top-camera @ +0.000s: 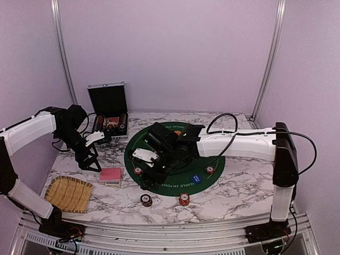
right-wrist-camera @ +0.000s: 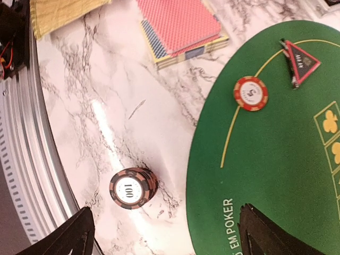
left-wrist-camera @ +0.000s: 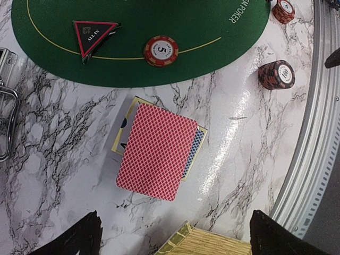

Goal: Distribute texas hold em gaming equipment
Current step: Pick up the pile of poker chips from the pile of poker chips.

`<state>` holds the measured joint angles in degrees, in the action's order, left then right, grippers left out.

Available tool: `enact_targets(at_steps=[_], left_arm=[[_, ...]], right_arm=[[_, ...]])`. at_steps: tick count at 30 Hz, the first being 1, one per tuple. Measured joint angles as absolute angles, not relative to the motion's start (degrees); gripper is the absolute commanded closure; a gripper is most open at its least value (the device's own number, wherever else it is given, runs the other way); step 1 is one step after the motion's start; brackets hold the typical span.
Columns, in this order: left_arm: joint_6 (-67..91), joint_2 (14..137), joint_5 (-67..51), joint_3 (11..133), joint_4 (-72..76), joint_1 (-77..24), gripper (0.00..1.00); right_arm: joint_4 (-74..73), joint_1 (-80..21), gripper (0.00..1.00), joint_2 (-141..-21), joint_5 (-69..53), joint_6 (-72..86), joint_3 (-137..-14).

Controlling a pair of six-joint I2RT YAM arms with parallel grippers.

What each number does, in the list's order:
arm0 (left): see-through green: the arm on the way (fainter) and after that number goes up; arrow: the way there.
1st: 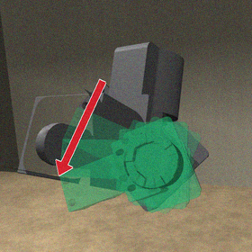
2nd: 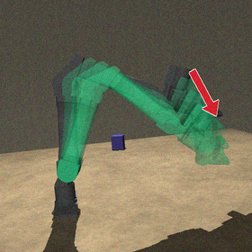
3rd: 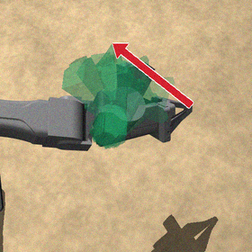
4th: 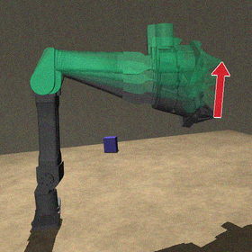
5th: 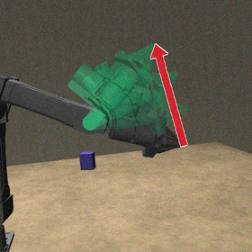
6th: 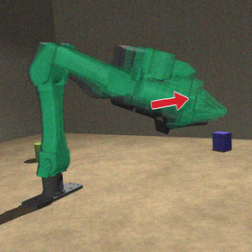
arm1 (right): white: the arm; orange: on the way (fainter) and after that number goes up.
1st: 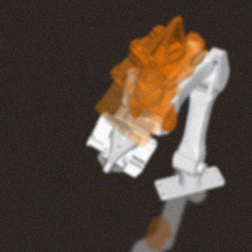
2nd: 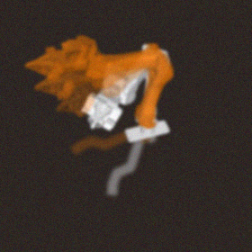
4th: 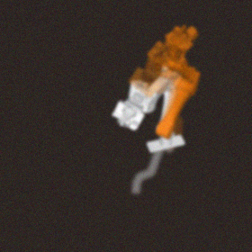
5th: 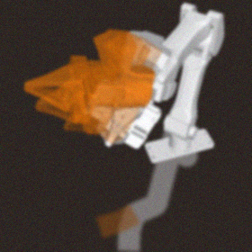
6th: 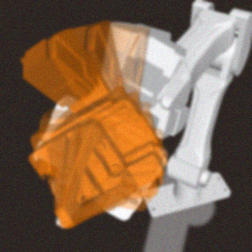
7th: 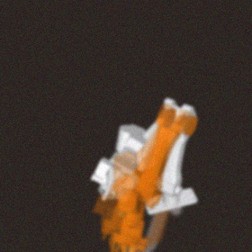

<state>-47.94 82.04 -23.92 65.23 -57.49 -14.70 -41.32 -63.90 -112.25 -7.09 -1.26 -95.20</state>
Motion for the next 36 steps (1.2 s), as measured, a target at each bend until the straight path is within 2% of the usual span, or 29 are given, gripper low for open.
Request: enact_targets(at_steps=[9,23,36], left_arm=[[-46.0,81.9,-22.3,66.7,-57.5,-14.7,0.01],[-44.0,81.6,-20.5,68.3,-57.4,-14.7,0.01],[-43.9,79.2,-20.3,68.4,-57.4,-14.2,0.01]], right_arm=[[-45.2,-67.0,0.16,-120.3,-9.1,-6.0,-98.5],[-46.5,-68.1,0.18,-122.3,-11.1,-9.0,-98.8],[-47.0,-68.7,0.27,-125.7,-9.7,-9.5,-100.7]])
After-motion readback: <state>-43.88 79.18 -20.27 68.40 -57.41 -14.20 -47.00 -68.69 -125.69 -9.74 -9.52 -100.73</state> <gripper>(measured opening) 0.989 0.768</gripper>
